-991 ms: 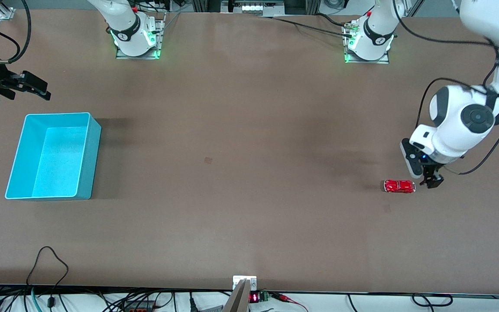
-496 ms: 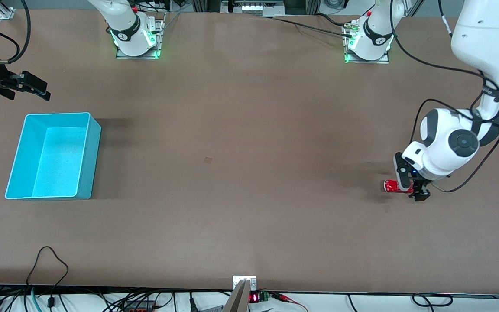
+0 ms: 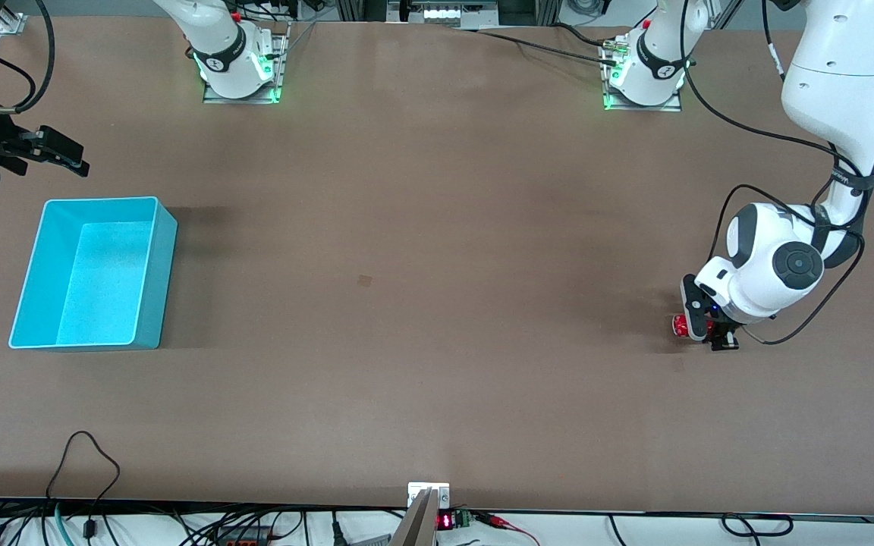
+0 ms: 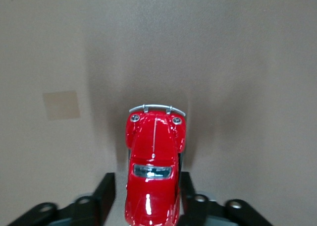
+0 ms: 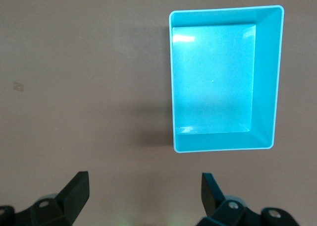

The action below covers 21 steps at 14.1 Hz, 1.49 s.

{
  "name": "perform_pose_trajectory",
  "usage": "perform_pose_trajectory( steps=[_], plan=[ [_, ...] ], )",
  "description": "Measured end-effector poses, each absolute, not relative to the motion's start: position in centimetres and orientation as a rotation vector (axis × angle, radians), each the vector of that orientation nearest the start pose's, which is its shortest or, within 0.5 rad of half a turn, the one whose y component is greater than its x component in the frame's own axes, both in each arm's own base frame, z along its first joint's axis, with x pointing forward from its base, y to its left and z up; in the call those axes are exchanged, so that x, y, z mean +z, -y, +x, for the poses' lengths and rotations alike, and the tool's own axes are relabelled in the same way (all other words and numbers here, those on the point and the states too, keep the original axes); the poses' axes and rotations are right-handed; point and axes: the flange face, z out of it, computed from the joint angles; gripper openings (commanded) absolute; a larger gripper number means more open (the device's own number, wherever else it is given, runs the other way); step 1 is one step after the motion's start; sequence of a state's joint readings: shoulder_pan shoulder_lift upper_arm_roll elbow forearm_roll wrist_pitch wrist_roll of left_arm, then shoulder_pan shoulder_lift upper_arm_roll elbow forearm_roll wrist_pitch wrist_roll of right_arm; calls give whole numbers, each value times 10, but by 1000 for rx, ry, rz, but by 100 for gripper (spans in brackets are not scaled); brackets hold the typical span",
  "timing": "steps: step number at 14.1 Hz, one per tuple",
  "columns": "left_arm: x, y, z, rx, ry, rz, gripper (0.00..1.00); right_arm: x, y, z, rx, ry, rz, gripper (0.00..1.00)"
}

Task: Wind red beetle toy and store in blue box

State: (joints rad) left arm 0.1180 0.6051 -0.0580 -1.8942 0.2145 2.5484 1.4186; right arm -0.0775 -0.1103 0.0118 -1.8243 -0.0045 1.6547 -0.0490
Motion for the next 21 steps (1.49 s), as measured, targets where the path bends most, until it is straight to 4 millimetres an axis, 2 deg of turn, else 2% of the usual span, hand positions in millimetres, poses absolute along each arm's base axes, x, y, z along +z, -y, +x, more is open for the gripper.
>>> perform_pose_trajectory(
  steps=[7, 9, 11, 15, 16, 18, 19, 20, 21],
  plan=[
    [187, -38, 636, 60, -2103, -2209, 10, 571, 35, 519, 95, -28, -3142, 100],
    [186, -45, 635, 67, -2097, -2219, 9, 571, 35, 519, 95, -28, -3142, 100],
    [186, -73, 634, 72, -2098, -2219, 9, 571, 35, 519, 95, -29, -3142, 100],
    [186, -149, 633, 75, -2102, -2210, 9, 571, 35, 519, 95, -29, -3142, 100],
    [186, -159, 633, 75, -2102, -2209, 9, 571, 35, 519, 95, -29, -3142, 100],
    [186, -167, 633, 77, -2106, -2206, 10, 571, 35, 519, 95, -29, -3142, 100],
    [186, -167, 634, 77, -2108, -2205, 19, 571, 35, 519, 95, -29, -3142, 100],
    [186, -167, 634, 78, -2109, -2205, 67, 571, 35, 519, 95, -29, -3142, 100],
    [186, -167, 634, 78, -2110, -2205, 100, 571, 35, 519, 95, -29, -3142, 100]
  ],
)
